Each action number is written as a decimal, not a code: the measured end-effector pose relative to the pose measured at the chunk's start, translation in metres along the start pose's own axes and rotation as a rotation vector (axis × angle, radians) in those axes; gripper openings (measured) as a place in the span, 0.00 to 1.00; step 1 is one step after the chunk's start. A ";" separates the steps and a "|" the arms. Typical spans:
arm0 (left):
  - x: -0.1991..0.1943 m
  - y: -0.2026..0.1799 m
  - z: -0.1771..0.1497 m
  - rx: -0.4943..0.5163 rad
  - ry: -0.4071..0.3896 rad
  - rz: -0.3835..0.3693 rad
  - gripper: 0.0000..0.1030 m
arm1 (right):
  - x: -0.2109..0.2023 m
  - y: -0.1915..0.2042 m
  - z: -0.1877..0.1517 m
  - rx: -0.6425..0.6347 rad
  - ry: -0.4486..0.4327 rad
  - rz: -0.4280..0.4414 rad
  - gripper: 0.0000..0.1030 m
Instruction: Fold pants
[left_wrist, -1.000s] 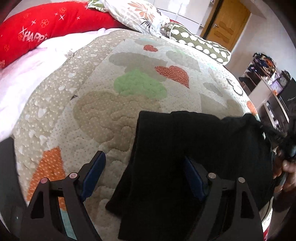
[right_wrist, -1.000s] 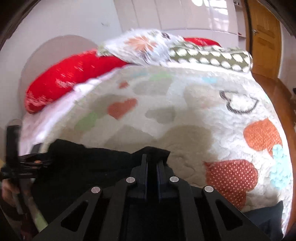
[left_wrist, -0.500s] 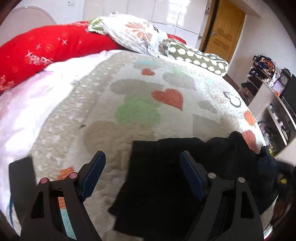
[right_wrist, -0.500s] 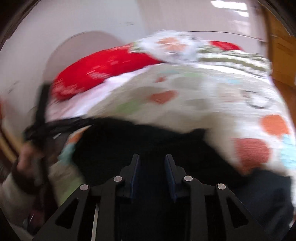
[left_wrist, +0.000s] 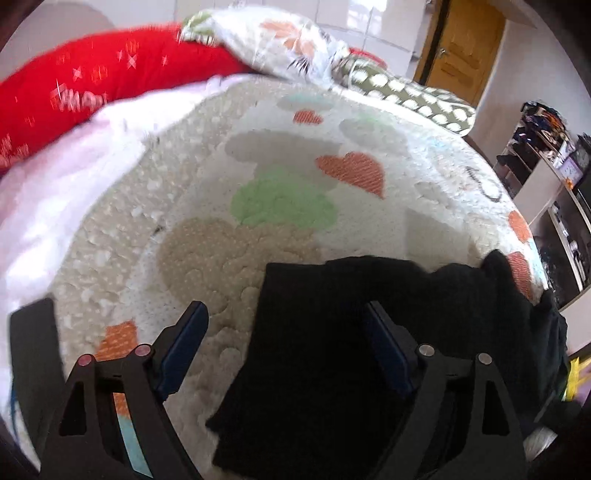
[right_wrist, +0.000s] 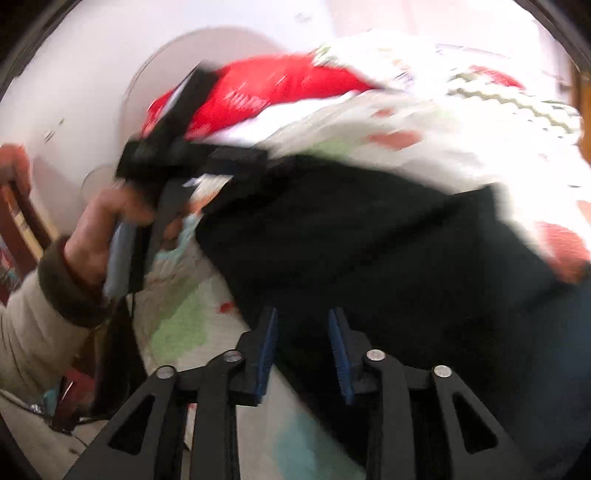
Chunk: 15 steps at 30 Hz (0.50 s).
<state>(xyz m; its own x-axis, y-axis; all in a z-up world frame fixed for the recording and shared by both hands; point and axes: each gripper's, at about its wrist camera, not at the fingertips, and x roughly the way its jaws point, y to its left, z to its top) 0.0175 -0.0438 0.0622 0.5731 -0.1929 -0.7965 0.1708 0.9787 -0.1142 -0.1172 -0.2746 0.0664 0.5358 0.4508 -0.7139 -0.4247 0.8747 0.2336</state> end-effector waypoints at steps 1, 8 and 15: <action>-0.008 -0.003 -0.001 0.006 -0.019 -0.004 0.83 | -0.015 -0.010 -0.003 0.014 -0.023 -0.039 0.41; -0.042 -0.039 -0.007 0.060 -0.092 -0.072 0.84 | -0.117 -0.117 -0.042 0.281 -0.127 -0.363 0.50; -0.014 -0.072 -0.017 0.113 0.000 -0.103 0.83 | -0.114 -0.198 -0.056 0.429 -0.081 -0.516 0.59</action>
<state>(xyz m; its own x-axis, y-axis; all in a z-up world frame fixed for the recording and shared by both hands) -0.0170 -0.1107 0.0714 0.5477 -0.2916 -0.7842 0.3179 0.9395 -0.1273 -0.1352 -0.5089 0.0649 0.6524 -0.0468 -0.7564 0.2191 0.9671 0.1292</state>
